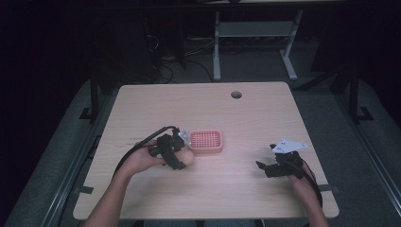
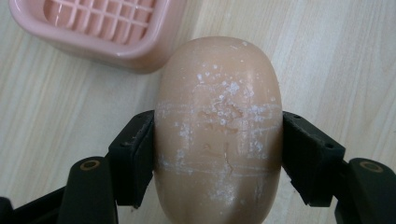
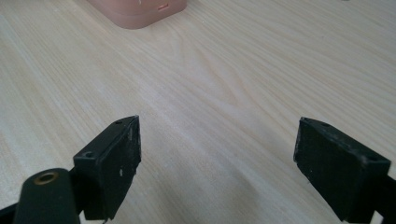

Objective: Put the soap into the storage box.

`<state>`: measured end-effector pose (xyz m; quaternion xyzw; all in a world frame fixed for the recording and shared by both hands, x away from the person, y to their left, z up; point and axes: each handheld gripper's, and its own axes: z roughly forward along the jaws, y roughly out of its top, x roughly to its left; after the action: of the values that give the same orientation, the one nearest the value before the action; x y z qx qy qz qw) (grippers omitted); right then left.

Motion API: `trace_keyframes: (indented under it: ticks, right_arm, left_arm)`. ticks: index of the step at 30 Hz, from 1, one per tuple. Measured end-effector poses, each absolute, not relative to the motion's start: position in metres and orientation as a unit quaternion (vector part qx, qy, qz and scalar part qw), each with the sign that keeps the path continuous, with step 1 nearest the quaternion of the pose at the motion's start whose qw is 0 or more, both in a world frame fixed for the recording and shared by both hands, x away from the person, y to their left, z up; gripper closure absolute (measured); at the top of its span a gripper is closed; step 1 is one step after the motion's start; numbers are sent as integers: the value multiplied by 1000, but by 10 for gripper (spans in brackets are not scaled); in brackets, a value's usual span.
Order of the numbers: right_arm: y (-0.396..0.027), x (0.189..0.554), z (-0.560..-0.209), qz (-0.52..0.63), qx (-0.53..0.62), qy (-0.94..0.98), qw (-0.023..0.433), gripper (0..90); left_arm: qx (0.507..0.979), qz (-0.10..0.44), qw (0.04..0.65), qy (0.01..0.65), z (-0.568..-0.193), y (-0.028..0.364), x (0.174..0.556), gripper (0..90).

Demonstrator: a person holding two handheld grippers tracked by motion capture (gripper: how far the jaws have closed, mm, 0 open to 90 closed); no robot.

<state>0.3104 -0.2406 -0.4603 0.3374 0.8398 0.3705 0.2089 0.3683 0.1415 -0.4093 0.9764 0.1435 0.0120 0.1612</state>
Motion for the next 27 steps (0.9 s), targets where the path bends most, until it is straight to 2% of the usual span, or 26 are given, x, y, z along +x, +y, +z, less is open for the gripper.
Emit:
trace_keyframes:
  ticks: [27]
  right_arm:
    - [-243,310,-458,380,350,830,211,143]
  left_arm:
    - [980,16,158,124,-394,109,393,321]
